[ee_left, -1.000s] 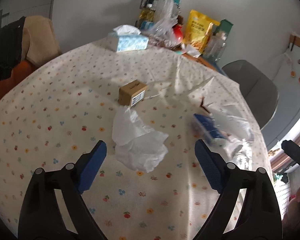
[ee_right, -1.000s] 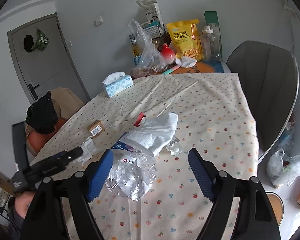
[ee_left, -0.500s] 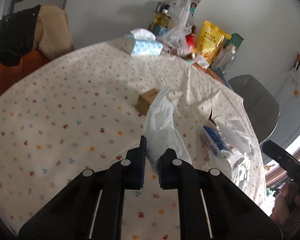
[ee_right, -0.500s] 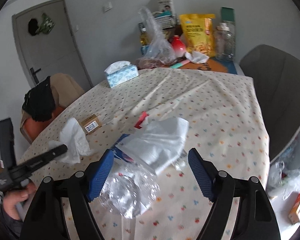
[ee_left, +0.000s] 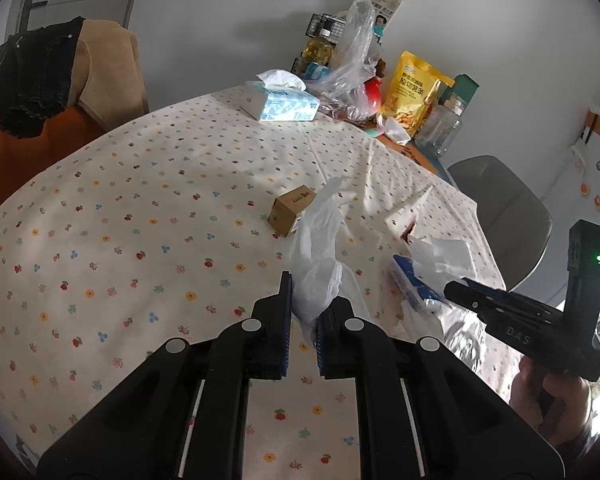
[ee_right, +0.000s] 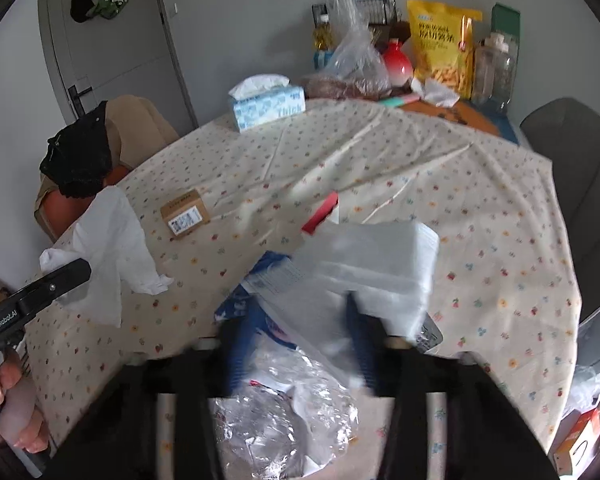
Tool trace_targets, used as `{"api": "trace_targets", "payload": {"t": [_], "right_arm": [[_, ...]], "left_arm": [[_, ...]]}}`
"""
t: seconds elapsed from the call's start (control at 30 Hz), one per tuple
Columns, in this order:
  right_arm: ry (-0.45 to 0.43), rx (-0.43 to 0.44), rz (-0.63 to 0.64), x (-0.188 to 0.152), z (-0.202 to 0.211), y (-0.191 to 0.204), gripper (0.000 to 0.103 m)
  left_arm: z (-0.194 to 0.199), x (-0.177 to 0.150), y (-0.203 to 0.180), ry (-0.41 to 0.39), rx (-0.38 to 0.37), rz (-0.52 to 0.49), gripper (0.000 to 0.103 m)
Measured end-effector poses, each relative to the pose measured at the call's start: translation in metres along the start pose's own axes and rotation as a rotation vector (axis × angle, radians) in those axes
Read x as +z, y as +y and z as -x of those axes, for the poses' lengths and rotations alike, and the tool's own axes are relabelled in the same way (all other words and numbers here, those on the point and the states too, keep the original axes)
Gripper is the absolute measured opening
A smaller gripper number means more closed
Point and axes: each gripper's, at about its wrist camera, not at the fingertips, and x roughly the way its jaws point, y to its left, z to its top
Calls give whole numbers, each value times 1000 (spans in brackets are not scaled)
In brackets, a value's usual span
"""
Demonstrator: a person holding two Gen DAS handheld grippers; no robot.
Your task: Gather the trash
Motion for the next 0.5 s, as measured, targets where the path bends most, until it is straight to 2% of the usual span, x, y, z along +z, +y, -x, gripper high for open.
{"api": "trace_targets", "payload": {"t": [0.07,0.1,0.5], "right_arm": [[-7,5,19,-2,5,1,9],[-16,7,22,-2,8,1,6],[-170,25,7,-4,80,-7,3]], "left_arm": [[2,0,-4,0,-6,-5,10],[3,0,-7,-3,-12,-11,10],[22,5,-53,-40,-77,-80,10]]}}
